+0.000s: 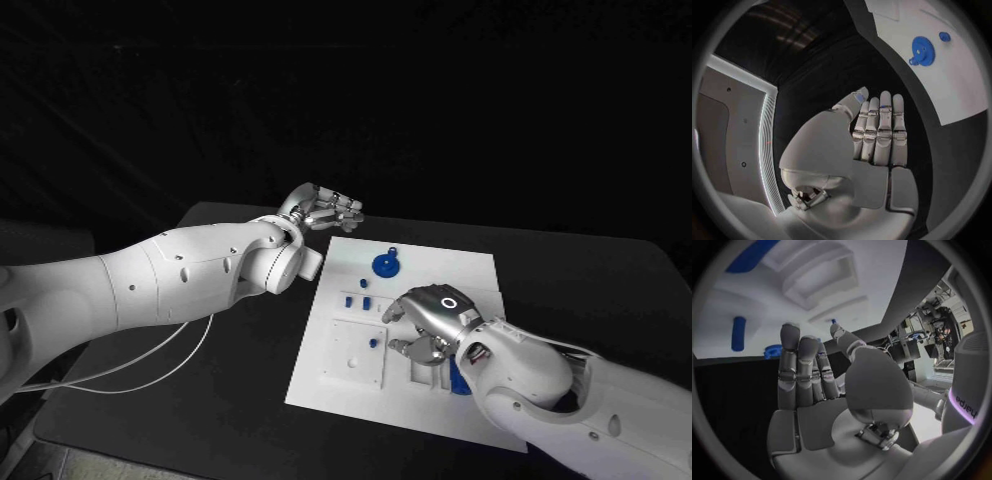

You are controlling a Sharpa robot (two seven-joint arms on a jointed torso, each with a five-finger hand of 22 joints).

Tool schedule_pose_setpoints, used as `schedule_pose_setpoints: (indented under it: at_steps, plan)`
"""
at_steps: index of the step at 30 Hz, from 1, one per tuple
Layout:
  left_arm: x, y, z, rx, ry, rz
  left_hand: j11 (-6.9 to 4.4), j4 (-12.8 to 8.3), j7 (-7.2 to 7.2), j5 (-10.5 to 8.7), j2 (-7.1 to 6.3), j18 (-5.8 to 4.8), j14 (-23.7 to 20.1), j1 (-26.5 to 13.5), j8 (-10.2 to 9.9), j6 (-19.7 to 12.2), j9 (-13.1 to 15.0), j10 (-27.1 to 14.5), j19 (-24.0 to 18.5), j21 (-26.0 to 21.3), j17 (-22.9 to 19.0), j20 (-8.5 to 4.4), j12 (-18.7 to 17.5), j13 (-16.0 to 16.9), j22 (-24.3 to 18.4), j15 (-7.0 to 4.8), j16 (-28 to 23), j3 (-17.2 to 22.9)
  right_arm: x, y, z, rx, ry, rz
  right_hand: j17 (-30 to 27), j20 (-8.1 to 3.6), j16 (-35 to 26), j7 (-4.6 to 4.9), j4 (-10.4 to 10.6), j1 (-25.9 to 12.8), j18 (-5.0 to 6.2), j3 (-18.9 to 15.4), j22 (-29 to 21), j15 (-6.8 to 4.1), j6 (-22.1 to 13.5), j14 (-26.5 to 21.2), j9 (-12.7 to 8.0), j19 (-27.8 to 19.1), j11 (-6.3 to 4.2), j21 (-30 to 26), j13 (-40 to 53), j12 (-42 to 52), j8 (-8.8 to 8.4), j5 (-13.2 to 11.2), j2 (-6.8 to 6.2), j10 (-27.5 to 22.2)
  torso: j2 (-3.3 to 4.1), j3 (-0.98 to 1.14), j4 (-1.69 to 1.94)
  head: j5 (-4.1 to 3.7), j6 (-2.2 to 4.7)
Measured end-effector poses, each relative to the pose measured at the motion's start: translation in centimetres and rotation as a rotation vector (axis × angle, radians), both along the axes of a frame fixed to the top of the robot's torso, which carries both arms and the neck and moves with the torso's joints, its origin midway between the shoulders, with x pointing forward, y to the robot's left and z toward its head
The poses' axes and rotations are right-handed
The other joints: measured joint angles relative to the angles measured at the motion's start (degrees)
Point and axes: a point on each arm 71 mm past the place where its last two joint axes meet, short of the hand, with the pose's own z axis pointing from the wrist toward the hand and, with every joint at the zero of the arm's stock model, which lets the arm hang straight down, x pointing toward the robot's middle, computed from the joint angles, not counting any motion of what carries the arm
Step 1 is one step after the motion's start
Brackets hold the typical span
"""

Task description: Assemble the parts on the task board

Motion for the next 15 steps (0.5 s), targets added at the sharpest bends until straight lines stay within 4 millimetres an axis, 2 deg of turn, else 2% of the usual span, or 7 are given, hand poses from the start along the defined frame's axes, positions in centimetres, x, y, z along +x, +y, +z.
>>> schedule_pose_setpoints:
  at_steps: [4,8,13,15]
  plan:
    - [0.0,0.1,0.0,0.0,0.0,0.002,0.0,0.0,0.0,0.0,0.0,0.0,0.0,0.0,0.0,0.0,0.0,0.0,0.21,0.0,0.0,0.21,0.0,0.0,-0.24,0.0,0.0,0.0,1.1,-2.1,2.2,0.071,-0.003,-0.052,-0.23,0.0,0.0,0.0,0.29,0.0,-0.01,0.29,-0.16,-0.11,0.0,0.12,0.0,0.0,-0.16,0.68,0.0,0.0,0.0,0.0,0.0,0.97,-0.03,0.01,-0.04,-0.47,0.41]
    - [0.0,0.3,0.0,0.001,0.0,0.004,0.0,0.0,0.0,0.0,0.0,-0.01,0.0,0.0,0.0,0.0,0.0,0.0,0.21,0.0,0.0,0.21,0.0,0.0,-0.24,0.0,0.0,0.0,2.2,-4.6,4.0,0.129,0.014,-0.108,-0.48,0.0,0.13,0.0,0.34,0.0,-0.04,1.61,-0.46,-0.18,0.0,0.22,0.0,0.0,-0.26,1.55,0.0,0.0,0.0,0.48,0.0,1.49,-0.07,0.02,-0.11,-1.33,0.94]
    - [0.0,0.5,0.0,0.001,0.0,0.006,0.0,0.0,0.0,0.0,0.0,-0.01,0.0,0.0,0.0,0.0,0.0,0.0,0.21,0.0,0.0,0.21,0.0,0.0,-0.24,0.0,0.0,0.0,3.2,-7.3,5.3,0.157,0.042,-0.16,-0.5,0.0,0.28,-0.01,0.22,-0.01,-0.1,1.48,-0.79,-0.18,0.0,0.22,0.0,0.0,-0.26,2.14,0.0,0.0,0.0,1.62,0.0,1.49,-0.09,0.02,-0.2,-2.38,1.57]
    - [0.0,0.5,0.0,0.0,0.001,0.006,0.0,0.0,0.0,0.0,0.0,-0.01,0.0,0.0,0.0,0.0,0.0,0.0,0.21,0.0,0.0,0.21,0.0,0.0,-0.24,0.0,0.0,0.0,3.7,-8.2,5.4,0.15,0.054,-0.176,-0.58,0.0,0.47,-0.03,0.16,-0.01,-0.11,0.45,-1.02,-0.18,-0.02,0.22,-0.01,0.0,-0.25,2.14,-0.01,0.0,0.0,1.83,0.01,1.49,-0.1,0.04,-0.22,-2.87,1.83]
